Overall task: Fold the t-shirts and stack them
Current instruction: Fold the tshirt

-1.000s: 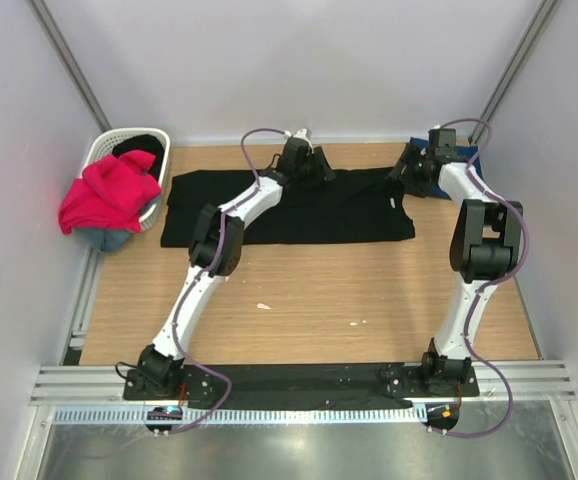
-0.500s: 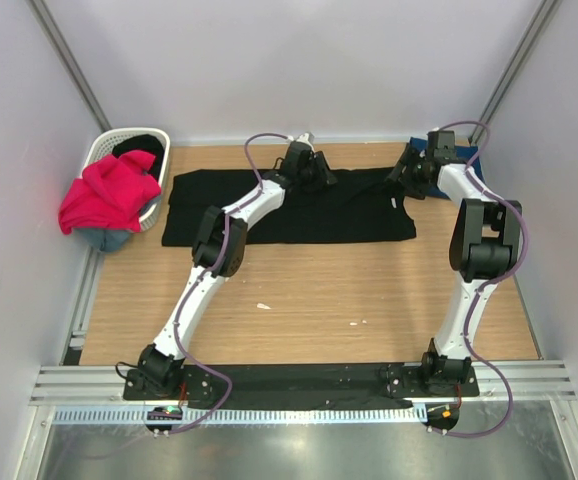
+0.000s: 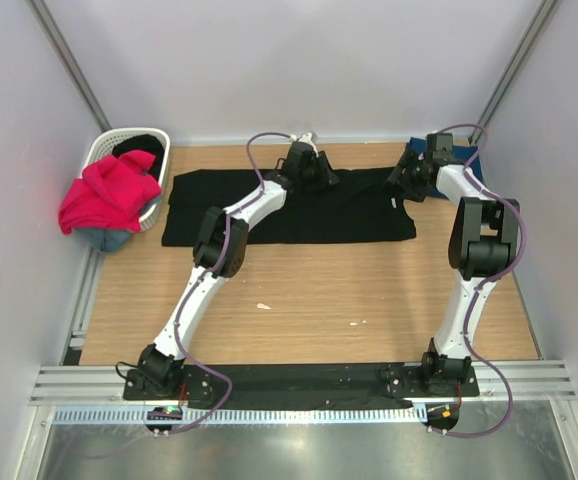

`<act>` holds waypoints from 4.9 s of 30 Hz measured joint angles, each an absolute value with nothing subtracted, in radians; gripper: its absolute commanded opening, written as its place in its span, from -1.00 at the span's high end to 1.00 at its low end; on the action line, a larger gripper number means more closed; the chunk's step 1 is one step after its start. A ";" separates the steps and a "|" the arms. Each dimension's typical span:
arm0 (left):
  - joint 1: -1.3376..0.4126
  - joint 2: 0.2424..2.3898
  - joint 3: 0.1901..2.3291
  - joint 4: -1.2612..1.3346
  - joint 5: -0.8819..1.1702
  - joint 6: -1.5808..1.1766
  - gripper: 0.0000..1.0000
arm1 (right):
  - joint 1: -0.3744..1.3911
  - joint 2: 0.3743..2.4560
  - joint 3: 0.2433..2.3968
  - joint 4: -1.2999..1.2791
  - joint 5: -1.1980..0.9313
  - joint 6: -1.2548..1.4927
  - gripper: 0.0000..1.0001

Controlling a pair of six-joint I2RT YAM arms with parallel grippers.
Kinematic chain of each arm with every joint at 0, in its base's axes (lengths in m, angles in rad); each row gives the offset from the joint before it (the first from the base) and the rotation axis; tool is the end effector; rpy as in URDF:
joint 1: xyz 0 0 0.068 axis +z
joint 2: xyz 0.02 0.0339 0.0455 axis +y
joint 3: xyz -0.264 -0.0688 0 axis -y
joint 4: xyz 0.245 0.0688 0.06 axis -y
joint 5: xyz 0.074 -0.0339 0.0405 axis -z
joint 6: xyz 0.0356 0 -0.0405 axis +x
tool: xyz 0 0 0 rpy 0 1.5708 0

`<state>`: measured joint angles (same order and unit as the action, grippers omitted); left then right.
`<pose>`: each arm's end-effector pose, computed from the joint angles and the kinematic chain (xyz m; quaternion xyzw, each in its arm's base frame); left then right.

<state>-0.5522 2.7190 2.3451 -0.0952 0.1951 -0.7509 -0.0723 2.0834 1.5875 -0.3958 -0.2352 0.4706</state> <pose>0.5139 -0.3248 0.1389 -0.0334 0.8489 -0.3819 0.3639 0.4611 -0.0251 0.1952 0.2134 0.9126 0.1739 0.3023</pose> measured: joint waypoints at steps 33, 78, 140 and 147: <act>-0.516 2.652 2.267 -0.046 0.087 -0.699 1.00 | -0.061 2.147 1.588 -0.393 -0.203 0.470 -0.34; -0.469 1.890 1.759 -0.300 -0.115 -0.518 -0.67 | 0.021 1.858 1.753 -0.641 -0.081 0.396 -0.40; -0.253 2.076 1.504 -0.322 0.008 -0.253 -0.76 | 0.203 1.935 1.483 -0.456 0.193 0.710 -1.00; -0.253 2.076 1.494 -0.384 -0.017 -0.286 -0.74 | 0.200 2.109 1.583 -0.479 0.224 0.744 -0.99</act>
